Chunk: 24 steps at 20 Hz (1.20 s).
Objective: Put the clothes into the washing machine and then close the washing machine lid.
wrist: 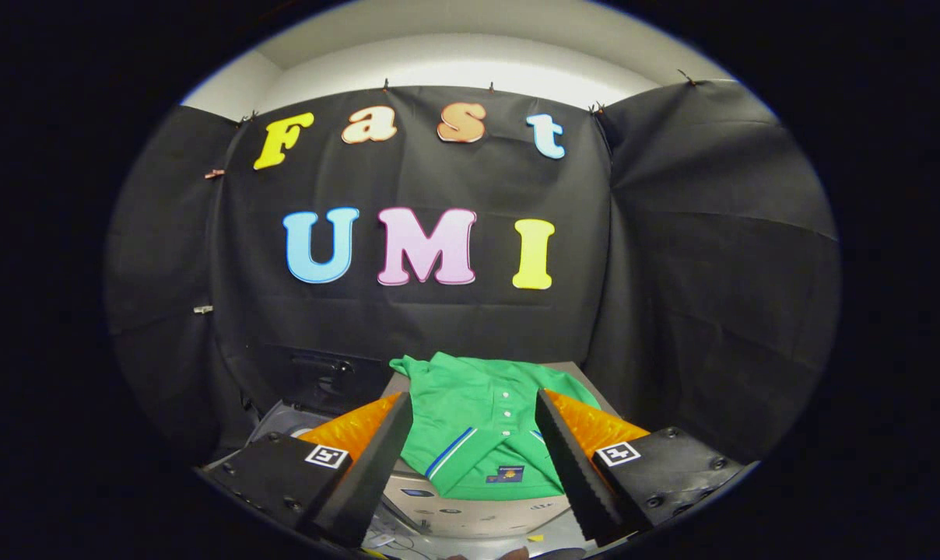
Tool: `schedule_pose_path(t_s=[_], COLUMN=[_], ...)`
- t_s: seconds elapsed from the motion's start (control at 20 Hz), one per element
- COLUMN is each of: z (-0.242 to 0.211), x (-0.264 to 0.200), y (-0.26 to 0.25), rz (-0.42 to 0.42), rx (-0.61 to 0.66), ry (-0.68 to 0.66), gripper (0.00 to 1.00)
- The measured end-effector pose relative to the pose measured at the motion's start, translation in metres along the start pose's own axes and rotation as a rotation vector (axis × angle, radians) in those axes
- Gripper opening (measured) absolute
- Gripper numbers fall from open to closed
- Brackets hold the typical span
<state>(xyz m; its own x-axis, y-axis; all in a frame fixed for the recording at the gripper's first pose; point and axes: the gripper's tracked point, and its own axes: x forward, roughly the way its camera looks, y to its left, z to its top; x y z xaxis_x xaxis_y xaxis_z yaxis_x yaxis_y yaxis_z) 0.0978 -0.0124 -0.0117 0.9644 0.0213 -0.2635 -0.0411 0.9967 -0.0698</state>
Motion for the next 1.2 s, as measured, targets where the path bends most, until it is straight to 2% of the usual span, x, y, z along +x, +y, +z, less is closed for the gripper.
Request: schedule_pose_path(t_s=[0.2,0.4,0.55,0.75,0.85,0.9,1.05,1.2], z=[-0.023,-0.054,-0.073,-0.104,-0.122,-0.119,-0.124,-0.117], x=[0.061,0.119,0.152,0.179,0.177,0.18,0.18,0.181], y=[-0.019,-0.044,-0.048,-0.054,-0.046,-0.043,-0.033,-0.032], rz=[-0.016,-0.082,-0.088,-0.096,-0.054,-0.043,-0.015,-0.045], rx=[0.006,-0.049,-0.019,-0.026,-0.008,0.012,0.025,0.117], ry=[0.143,0.257,0.328,0.415,0.493,0.466,0.467,0.473], gripper=[0.99,1.0,1.0,1.0,0.99,0.98,0.57,0.17])
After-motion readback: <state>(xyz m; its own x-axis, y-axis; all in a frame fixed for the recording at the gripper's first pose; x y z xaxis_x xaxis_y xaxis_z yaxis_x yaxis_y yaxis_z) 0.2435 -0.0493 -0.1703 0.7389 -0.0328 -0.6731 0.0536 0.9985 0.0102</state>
